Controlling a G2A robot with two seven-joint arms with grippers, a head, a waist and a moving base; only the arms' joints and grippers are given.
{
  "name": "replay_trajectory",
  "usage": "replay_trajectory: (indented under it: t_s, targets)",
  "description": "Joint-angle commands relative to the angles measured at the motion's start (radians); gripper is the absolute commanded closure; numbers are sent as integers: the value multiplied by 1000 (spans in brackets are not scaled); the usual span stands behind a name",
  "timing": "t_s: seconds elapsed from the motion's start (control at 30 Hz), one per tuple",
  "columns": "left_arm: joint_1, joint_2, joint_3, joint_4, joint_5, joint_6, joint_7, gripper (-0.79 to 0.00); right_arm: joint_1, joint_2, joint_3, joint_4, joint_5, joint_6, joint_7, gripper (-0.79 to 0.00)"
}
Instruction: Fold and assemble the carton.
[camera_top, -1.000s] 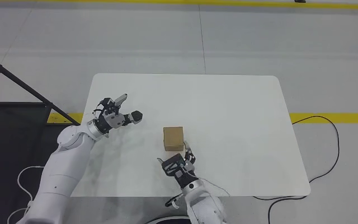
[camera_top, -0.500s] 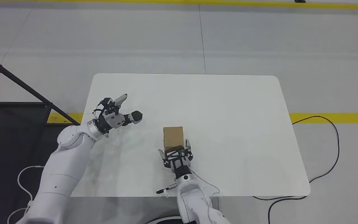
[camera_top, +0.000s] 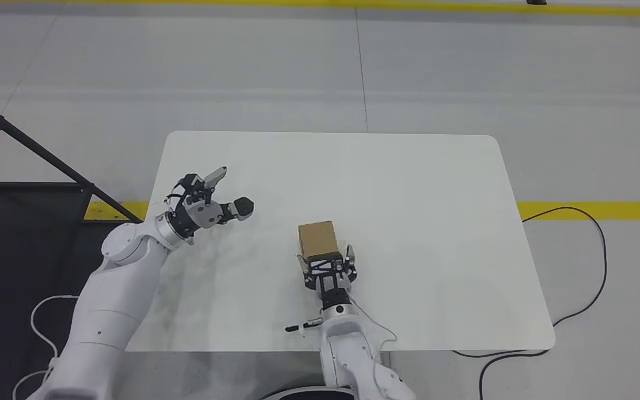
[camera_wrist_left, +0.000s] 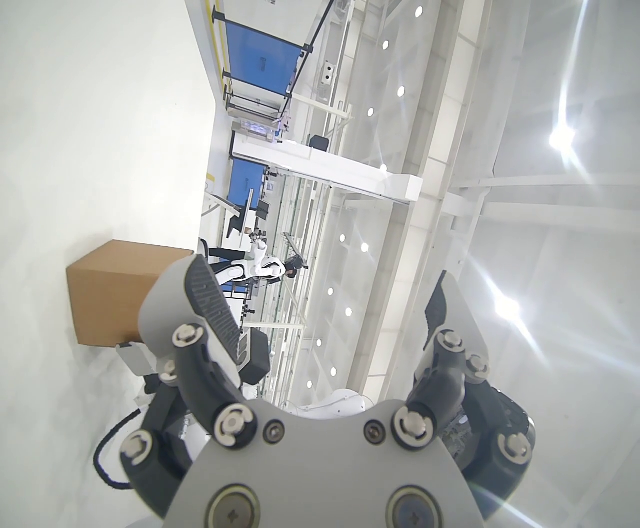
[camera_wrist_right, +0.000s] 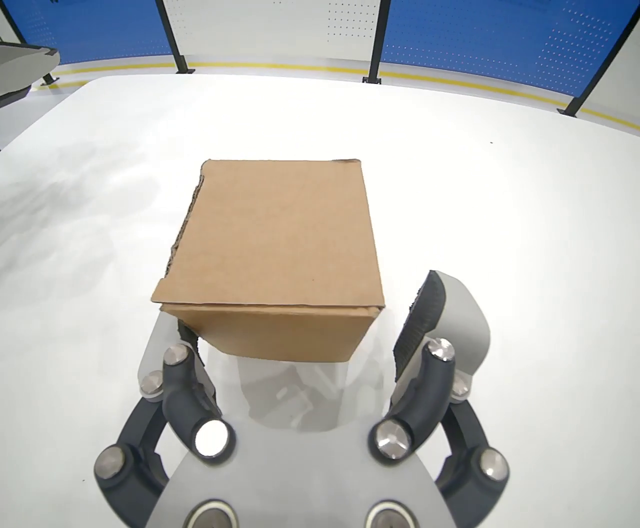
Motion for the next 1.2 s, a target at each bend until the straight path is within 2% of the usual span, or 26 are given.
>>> replay_trajectory:
  t_s: [0.0,0.1,0.37,0.47,1.1,1.13,1.17]
  targets:
    - [0,0,0,0,-1,0,-1,-785,-14,5,21,-17,-5,-13,2,-785]
    - [-1,0,0,0,0,-2,-3,-785,-30,12,52,-40,-10,-47,3,-785]
    - [2,1,-4,1,0,-4,-1,-785,-51,33,126,-70,26,-233,-5,-785]
    - [3,1,-5,0,0,-4,-1,-785,-45,34,134,-58,33,-253,-2,-785]
    - [6,0,-8,1,-1,-10,2,-785,39,1,83,59,60,-190,-50,-785]
    - [6,0,-8,2,-1,-10,2,-785,41,-1,82,61,61,-187,-51,-763]
    - [6,1,-9,2,-1,-10,1,-785,41,-2,82,63,62,-183,-52,-653]
